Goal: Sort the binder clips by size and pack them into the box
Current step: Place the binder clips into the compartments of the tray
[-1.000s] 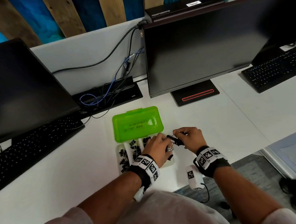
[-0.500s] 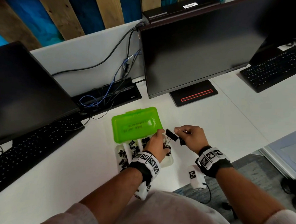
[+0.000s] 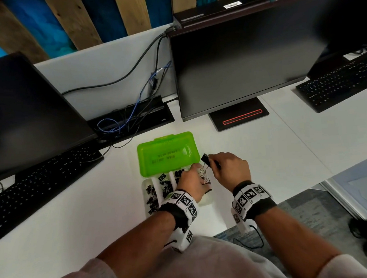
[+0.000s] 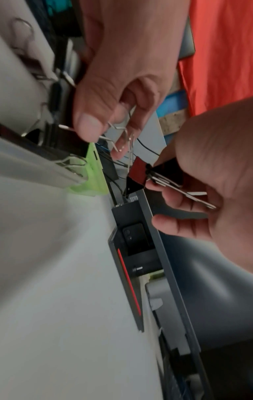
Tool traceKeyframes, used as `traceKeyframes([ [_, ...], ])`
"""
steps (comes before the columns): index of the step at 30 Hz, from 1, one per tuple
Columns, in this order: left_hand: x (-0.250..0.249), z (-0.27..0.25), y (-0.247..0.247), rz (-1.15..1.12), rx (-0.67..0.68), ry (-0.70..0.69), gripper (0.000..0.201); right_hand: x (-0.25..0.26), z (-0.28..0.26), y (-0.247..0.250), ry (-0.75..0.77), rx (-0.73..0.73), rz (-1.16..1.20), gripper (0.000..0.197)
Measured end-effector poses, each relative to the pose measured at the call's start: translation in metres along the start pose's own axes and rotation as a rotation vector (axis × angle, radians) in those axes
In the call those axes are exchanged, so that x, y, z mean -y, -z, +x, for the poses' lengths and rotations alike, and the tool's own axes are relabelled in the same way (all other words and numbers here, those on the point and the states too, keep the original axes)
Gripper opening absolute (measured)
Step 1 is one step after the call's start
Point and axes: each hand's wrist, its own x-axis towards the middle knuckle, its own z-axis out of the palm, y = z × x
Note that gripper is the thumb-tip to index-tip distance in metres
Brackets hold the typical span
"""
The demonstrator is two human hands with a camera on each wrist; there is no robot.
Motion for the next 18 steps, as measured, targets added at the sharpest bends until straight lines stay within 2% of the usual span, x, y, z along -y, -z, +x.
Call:
traceKeyframes([
  [3,0.0,-0.003,0.003,0.004,0.013,-0.036,0.062,-0.003,0.01,0.008,-0.239,-0.03,0.148,0.017],
  [6,0.0,-0.006,0.003,0.034,-0.002,-0.089,0.035,-0.014,0.018,0.008,-0.493,0.129,0.328,0.021],
  [9,0.0,-0.006,0.003,0.118,-0.086,-0.155,0.015,-0.021,0.014,0.003,-0.6,0.245,0.521,0.017],
  [11,-0.002,-0.005,0.005,0.061,-0.094,-0.184,0.01,-0.022,0.007,0.002,-0.65,0.33,0.594,0.014],
  [13,-0.003,-0.004,0.006,0.029,-0.09,-0.189,0.013,-0.021,0.003,0.0,-0.685,0.412,0.63,0.014],
  [15,-0.002,-0.005,0.005,0.034,-0.048,-0.173,0.03,-0.02,0.003,-0.003,-0.693,0.448,0.648,0.016],
  [18,-0.002,-0.012,0.0,0.088,0.035,-0.141,0.056,-0.019,0.01,-0.007,-0.676,0.419,0.622,0.016],
])
